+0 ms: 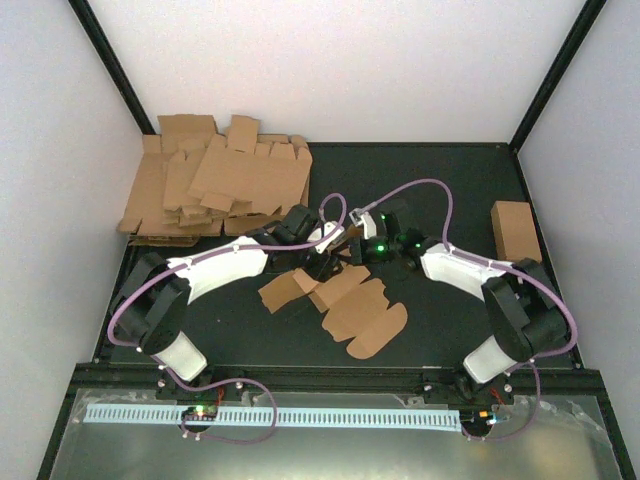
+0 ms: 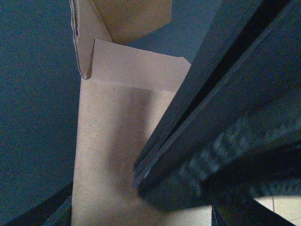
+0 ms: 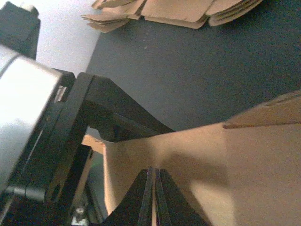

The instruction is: Fold the paper box

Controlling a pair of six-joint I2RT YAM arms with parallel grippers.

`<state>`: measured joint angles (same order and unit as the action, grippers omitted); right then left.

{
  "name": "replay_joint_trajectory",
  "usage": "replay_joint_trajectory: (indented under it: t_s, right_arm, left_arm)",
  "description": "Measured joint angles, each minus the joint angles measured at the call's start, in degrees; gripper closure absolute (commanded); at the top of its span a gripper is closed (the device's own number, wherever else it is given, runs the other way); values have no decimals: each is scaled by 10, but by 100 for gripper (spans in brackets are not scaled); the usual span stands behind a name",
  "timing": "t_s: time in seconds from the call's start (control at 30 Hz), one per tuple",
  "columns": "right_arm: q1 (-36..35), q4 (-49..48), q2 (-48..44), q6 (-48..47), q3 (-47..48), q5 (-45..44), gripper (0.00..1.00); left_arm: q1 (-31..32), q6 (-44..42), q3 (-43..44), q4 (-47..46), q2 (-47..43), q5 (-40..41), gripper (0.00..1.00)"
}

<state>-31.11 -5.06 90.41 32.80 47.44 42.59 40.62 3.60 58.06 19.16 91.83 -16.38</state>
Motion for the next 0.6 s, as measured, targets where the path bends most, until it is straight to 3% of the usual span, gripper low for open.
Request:
replay_joint_trajectory:
  t_s: [0.13, 0.43, 0.6]
  right_arm:
    - [2, 79, -26, -51, 15, -74, 97]
    - [14, 154, -31, -111, 41, -199, 98]
    - [14, 175, -27, -132, 55, -230, 98]
  left_arm:
    - [0, 0, 0, 0, 0, 0, 42]
    - [0, 0, -1, 1, -12, -7, 41]
    - [0, 0, -1, 4, -15, -18, 35]
